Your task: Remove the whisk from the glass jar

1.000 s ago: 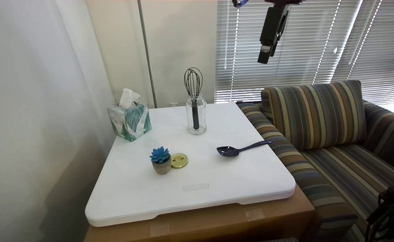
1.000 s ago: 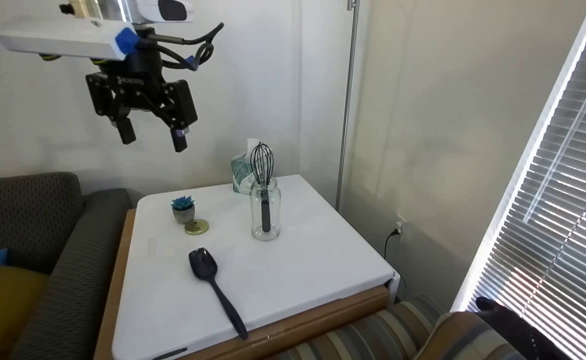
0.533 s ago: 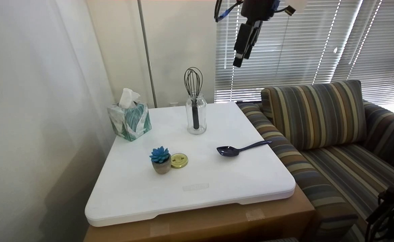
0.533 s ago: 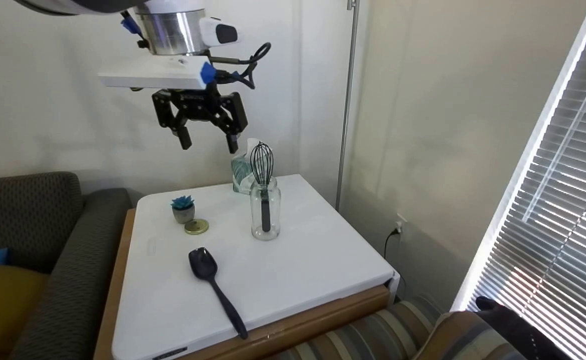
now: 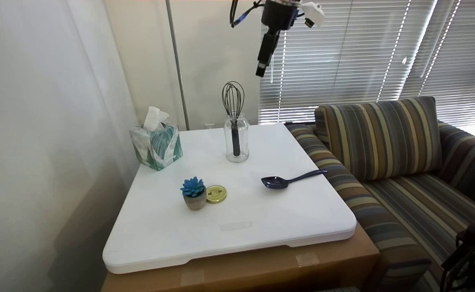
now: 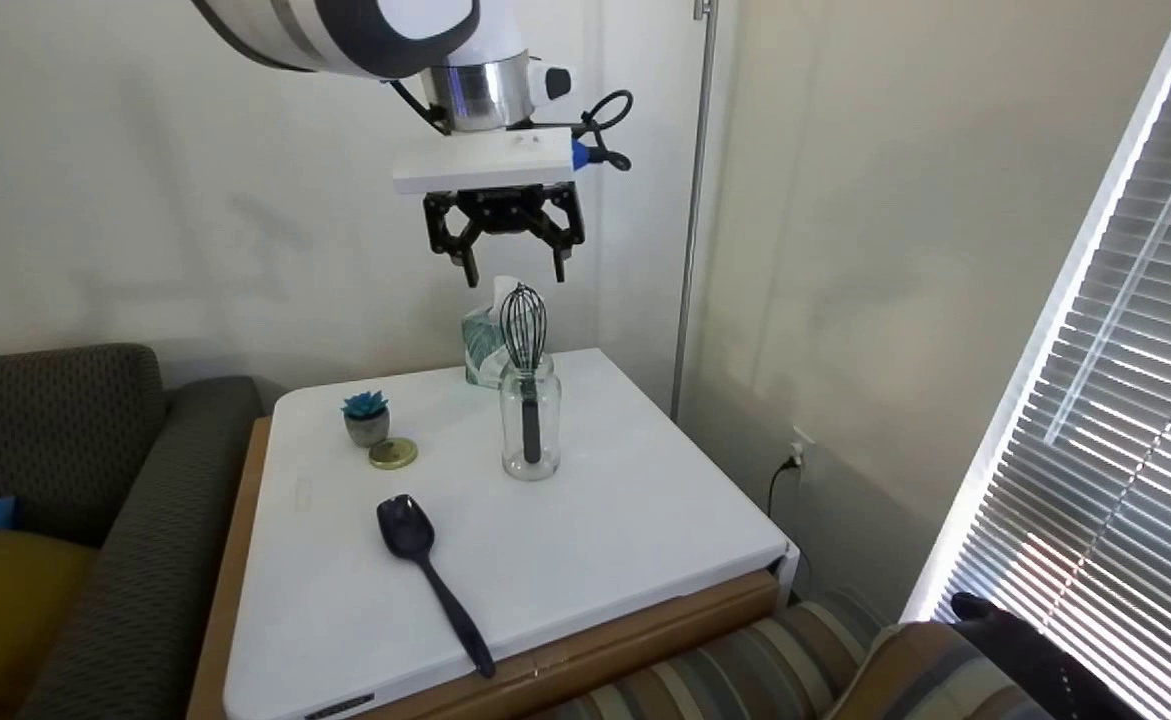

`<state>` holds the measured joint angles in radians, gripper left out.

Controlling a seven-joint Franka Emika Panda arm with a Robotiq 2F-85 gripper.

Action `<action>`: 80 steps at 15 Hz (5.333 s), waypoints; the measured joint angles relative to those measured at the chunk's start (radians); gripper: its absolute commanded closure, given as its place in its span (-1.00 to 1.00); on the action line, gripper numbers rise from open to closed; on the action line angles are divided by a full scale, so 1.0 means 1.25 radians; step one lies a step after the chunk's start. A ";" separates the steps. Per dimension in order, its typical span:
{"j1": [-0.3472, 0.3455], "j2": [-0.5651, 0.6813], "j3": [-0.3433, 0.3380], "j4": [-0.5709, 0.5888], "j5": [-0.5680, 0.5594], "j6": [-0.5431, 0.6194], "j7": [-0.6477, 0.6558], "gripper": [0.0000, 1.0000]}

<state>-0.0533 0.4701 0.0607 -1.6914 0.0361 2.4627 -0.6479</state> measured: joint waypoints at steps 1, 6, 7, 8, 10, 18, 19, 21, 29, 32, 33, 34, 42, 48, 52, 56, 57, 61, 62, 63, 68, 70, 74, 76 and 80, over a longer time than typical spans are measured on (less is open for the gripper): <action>-0.013 0.023 0.013 0.035 0.005 -0.006 -0.026 -1.00; -0.053 0.124 0.062 0.185 0.034 -0.055 -0.133 -1.00; -0.055 0.143 0.068 0.209 0.038 -0.067 -0.145 -1.00; -0.055 0.160 0.073 0.231 0.040 -0.078 -0.153 -1.00; -0.054 0.193 0.079 0.269 0.040 -0.102 -0.162 -1.00; -0.045 0.287 0.089 0.382 0.040 -0.183 -0.171 0.25; -0.044 0.293 0.089 0.391 0.040 -0.189 -0.172 0.39; -0.043 0.303 0.089 0.410 0.040 -0.198 -0.172 0.66; -0.043 0.307 0.102 0.437 0.040 -0.216 -0.174 0.98; -0.042 0.307 0.111 0.443 0.040 -0.217 -0.177 0.98; -0.042 0.307 0.113 0.444 0.040 -0.217 -0.177 0.98; -0.041 0.307 0.114 0.445 0.040 -0.217 -0.178 0.98; -0.034 0.290 0.109 0.452 0.030 -0.212 -0.177 0.98; -0.013 0.244 0.092 0.450 0.002 -0.212 -0.167 0.98; 0.001 0.211 0.077 0.447 -0.019 -0.212 -0.154 0.98; 0.005 0.176 0.072 0.443 -0.024 -0.212 -0.151 0.98; 0.005 0.168 0.072 0.441 -0.024 -0.213 -0.151 0.98; 0.005 0.131 0.070 0.438 -0.024 -0.228 -0.134 0.98; 0.004 0.122 0.067 0.437 -0.024 -0.247 -0.122 0.98; 0.003 0.109 0.064 0.431 -0.024 -0.271 -0.106 0.98; -0.027 0.041 0.060 0.380 0.012 -0.419 -0.064 0.98; -0.048 0.023 0.059 0.362 0.065 -0.493 -0.064 0.98; -0.095 0.027 0.053 0.334 0.152 -0.637 -0.080 0.98; -0.114 0.044 0.046 0.322 0.180 -0.703 -0.096 0.98; -0.106 0.098 0.014 0.316 0.117 -0.768 -0.089 0.98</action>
<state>-0.1861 0.5925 0.0784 -1.2967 0.1823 1.5032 -0.7585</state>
